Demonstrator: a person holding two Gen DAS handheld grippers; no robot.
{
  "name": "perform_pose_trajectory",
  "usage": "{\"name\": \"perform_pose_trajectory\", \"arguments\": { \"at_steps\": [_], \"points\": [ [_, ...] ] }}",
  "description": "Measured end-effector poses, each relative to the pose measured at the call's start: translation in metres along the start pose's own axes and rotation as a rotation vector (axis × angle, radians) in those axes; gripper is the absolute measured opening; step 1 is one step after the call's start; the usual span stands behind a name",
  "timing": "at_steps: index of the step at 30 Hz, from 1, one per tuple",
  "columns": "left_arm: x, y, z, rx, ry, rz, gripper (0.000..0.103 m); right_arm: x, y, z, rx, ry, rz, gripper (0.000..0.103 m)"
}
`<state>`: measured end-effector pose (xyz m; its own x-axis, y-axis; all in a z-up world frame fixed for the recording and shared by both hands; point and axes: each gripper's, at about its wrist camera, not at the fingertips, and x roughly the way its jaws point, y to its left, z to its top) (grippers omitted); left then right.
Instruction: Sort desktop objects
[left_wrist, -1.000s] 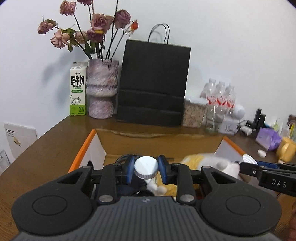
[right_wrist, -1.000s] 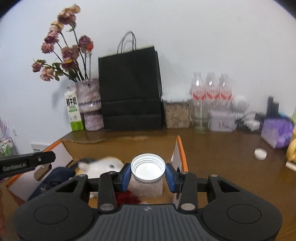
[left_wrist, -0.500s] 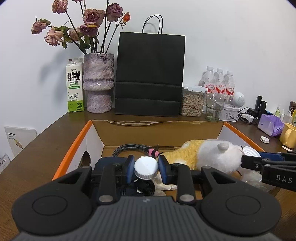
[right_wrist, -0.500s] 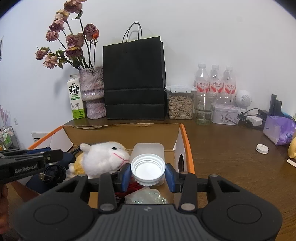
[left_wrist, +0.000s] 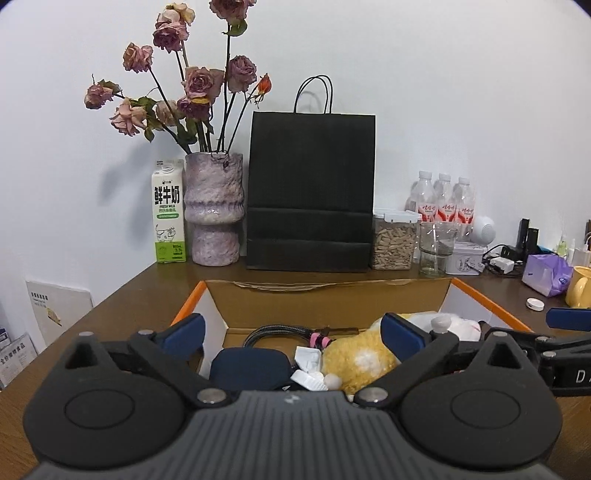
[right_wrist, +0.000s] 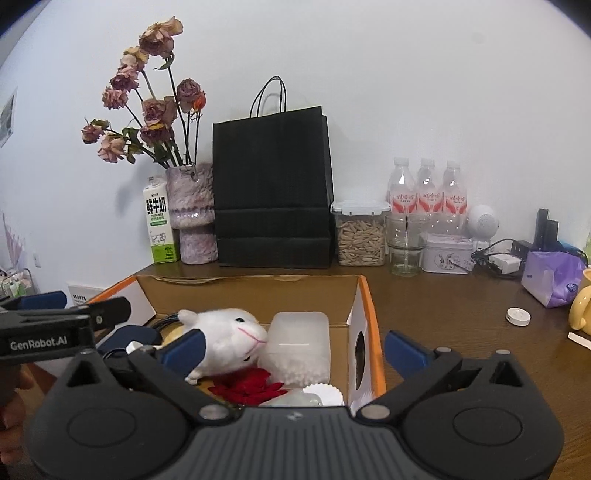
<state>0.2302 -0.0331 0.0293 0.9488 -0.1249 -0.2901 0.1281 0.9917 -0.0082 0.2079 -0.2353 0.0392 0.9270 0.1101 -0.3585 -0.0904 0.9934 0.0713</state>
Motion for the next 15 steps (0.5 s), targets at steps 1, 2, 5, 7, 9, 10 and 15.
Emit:
{"name": "perform_pose_trajectory", "arguments": {
  "at_steps": [1, 2, 5, 7, 9, 10, 15],
  "points": [
    [0.0001, 0.0000, -0.0001, 0.000, 0.004, 0.002, 0.103, 0.0003, 0.0006, -0.0002, -0.002, 0.002, -0.003, 0.103],
    [0.0006, 0.0002, -0.0001, -0.001, 0.007, 0.003, 0.103, 0.0000, 0.0007, -0.0003, -0.004, 0.002, -0.004, 0.103],
    [0.0002, 0.0010, 0.0001, -0.003, 0.009, 0.005, 0.103, -0.0020, 0.0011, -0.0008, -0.003, -0.004, -0.003, 0.103],
    [0.0002, 0.0015, -0.0003, -0.002, 0.010, 0.004, 0.103, -0.0027, 0.0014, -0.0011, -0.003, -0.006, -0.004, 0.103],
    [0.0004, 0.0013, -0.0005, 0.000, 0.012, 0.002, 0.103, -0.0029, 0.0014, -0.0016, -0.001, -0.007, -0.004, 0.103],
    [0.0004, 0.0014, -0.0006, 0.000, 0.012, 0.001, 0.103, -0.0027, 0.0010, -0.0014, 0.000, -0.007, -0.004, 0.103],
    [0.0002, 0.0013, -0.0011, -0.001, 0.012, -0.001, 0.103, -0.0027, 0.0010, -0.0016, -0.001, -0.006, -0.003, 0.103]
  ]
}}
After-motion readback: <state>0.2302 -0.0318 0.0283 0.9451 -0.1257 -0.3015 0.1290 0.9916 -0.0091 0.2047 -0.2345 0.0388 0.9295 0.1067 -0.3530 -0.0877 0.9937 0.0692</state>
